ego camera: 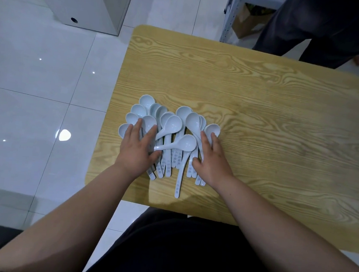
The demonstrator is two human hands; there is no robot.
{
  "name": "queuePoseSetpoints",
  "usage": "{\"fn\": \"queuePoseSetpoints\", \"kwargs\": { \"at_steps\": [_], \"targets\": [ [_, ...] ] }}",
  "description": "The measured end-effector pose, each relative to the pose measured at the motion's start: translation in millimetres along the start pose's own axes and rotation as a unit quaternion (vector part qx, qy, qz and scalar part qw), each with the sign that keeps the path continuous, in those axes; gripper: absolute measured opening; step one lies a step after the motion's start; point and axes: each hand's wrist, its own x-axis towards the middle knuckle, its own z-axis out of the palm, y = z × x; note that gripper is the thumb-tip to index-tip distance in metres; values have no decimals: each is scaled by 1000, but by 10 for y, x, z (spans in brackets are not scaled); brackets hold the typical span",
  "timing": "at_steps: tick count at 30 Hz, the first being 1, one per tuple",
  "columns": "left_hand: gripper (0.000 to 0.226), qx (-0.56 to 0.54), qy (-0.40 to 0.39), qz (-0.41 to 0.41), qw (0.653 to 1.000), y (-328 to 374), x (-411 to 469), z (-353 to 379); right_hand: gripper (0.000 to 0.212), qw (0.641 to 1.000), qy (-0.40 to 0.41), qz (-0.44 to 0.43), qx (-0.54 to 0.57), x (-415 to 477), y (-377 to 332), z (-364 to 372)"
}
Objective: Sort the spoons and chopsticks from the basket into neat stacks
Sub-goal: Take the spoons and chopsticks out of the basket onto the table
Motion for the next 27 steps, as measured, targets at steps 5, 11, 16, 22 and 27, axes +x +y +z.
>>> {"fn": "queuePoseSetpoints", "kwargs": {
  "at_steps": [5,11,16,22,27],
  "targets": [
    [71,-83,33,14,996,125,-138,-276,74,998,52,-22,26,-250,122,-244],
    [36,-223,-44,18,974,570,-408,-580,45,989,127,-8,76,-1104,473,-524],
    [32,-255,-149,99,950,1204,-542,-477,32,956,161,77,233,-1880,825,-577],
    [27,-222,-200,197,934,2241,-627,-184,29,914,245,144,291,-2673,1485,-471],
    [27,-159,-216,288,919,3209,-980,218,24,902,272,152,299,-3433,2178,-344]
  ]
}}
